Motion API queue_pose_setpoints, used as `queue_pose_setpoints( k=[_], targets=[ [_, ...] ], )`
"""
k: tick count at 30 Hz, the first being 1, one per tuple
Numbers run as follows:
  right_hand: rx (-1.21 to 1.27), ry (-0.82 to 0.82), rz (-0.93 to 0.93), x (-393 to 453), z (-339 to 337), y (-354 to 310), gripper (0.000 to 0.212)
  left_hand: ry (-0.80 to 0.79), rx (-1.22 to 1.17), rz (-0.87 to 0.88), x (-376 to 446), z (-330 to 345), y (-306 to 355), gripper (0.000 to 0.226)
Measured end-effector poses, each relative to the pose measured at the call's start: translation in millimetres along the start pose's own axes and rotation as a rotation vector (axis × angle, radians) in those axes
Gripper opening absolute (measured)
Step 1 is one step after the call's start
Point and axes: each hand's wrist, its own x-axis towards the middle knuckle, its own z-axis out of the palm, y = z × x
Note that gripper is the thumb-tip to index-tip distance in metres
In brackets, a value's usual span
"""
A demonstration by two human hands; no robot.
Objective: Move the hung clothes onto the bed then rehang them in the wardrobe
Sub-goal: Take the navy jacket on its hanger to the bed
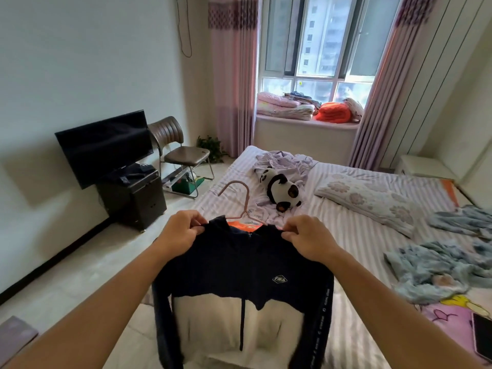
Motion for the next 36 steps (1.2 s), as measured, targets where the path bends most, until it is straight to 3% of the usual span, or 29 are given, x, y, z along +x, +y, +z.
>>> queue_pose_setpoints(
  k=[16,30,36],
  targets=[
    [0.023,-0.054,0.199,224,63,66,0.009,-0.088,-0.022,-0.072,236,66,-61,0.015],
    [0.094,-0.162,0.313,420,172,199,0.009,-0.139,0.035,-0.241,432,211,-123,0.038],
    [0.096,-0.228,0.394,492,246,254,0.014,-0.199,0.099,-0.325,498,279,-168,0.036]
  ],
)
